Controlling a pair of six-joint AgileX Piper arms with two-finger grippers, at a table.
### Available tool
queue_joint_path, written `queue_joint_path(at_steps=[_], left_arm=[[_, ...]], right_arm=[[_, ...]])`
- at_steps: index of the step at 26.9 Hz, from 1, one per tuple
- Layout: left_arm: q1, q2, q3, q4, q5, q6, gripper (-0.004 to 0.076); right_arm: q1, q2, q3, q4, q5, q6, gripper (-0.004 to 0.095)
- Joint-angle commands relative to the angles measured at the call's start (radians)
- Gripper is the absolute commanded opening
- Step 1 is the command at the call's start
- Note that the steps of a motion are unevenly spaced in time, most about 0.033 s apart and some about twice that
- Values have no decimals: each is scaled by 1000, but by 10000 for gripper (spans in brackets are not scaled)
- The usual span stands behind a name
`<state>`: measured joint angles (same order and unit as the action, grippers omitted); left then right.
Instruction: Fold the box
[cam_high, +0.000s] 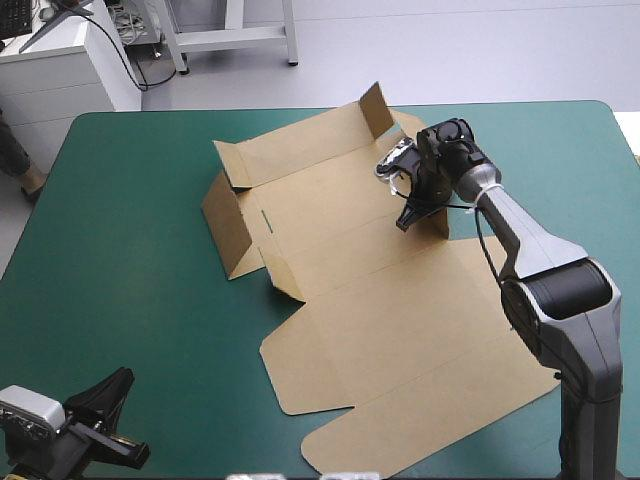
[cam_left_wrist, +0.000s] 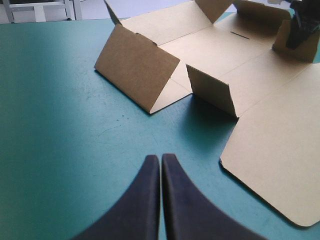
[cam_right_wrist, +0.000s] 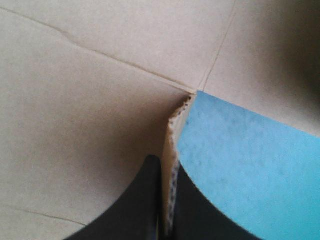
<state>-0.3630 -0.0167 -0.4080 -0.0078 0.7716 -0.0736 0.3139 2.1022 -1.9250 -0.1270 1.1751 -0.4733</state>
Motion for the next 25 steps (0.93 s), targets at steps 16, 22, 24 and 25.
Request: queue_joint_path(at_steps=[16,22,24,25], left_arm=[[2,0,-21,1,-78,-2,-8],[2,0,-21,1,-78,-2,-8],[2,0,-21,1,-78,-2,-8],[2,0,-21,1,-78,-2,-8]], right_arm=[[144,59,-340,257,75,-488,-19],[231,61,-338,221,77,-513,-19],[248,61,-338,178,77,-506,-19],[251,61,-338,176,77,-499,-19]])
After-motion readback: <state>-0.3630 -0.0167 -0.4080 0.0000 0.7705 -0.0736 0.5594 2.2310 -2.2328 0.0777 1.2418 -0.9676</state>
